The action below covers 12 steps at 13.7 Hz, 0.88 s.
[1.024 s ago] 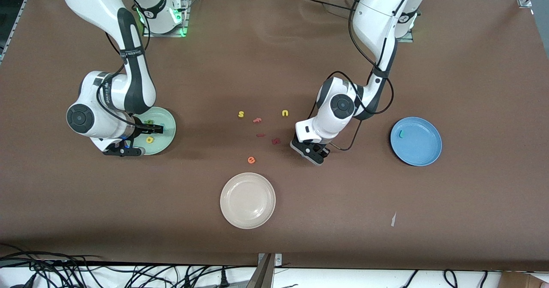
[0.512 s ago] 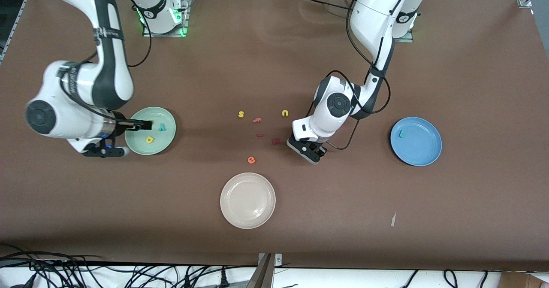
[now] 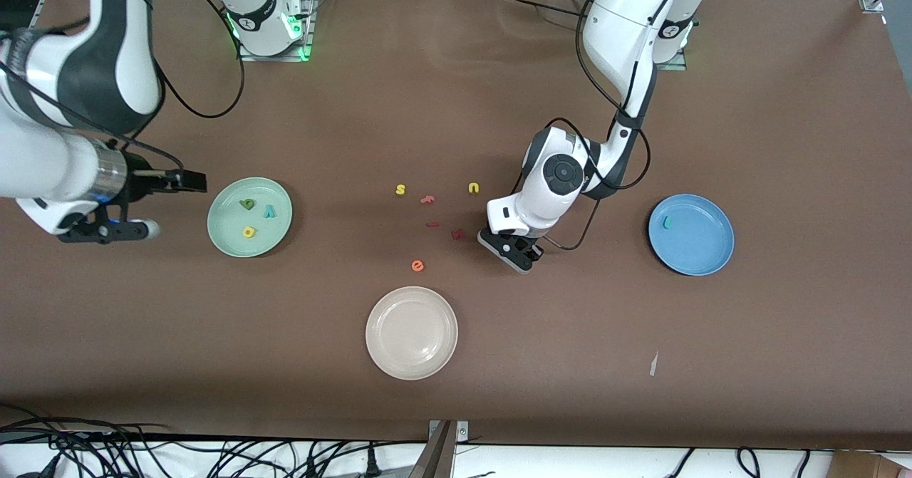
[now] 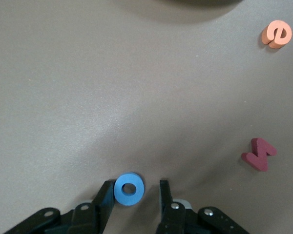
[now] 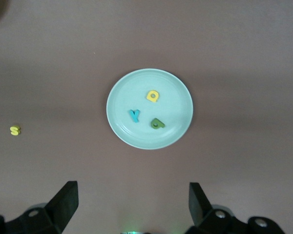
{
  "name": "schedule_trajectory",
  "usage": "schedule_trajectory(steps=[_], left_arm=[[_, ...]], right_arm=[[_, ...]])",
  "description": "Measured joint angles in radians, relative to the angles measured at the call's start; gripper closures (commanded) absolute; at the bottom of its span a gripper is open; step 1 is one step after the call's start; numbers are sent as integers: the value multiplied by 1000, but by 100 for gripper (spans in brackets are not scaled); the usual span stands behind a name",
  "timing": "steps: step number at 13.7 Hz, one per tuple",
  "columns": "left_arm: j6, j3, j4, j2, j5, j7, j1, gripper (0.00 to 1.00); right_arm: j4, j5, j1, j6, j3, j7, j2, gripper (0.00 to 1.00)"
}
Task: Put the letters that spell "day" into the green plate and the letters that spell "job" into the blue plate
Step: 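Return the right gripper to rest while the left gripper carries the o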
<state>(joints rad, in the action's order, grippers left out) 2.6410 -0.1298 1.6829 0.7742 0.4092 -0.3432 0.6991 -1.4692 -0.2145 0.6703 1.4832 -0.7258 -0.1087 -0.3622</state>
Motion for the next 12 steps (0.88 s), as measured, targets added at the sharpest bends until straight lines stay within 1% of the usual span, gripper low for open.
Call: schedule_trajectory(steps=[2,3,4,6,9,12], left_arm=[[0,-2,-1,0,-1,0,0,73],[0,-3,-1,0,-3,-1,0,75],[0,-3,-1,0,-3,-1,0,84],[0,-3,-2,0,-3,-1,0,91],[0,-3,-2,0,-3,-1,0,98],[0,-3,-2,0,-3,-1,-1,100]], right_arm=[[0,12,6,-18,0,0,33,0],[0,23,18,-19,1,0,43,0],[0,34,31,-18,1,2,49,0],[1,43,49,-11,2,6,60,0],[0,47,53,3,2,6,68,0],[0,47,54,13,2,6,69,0]])
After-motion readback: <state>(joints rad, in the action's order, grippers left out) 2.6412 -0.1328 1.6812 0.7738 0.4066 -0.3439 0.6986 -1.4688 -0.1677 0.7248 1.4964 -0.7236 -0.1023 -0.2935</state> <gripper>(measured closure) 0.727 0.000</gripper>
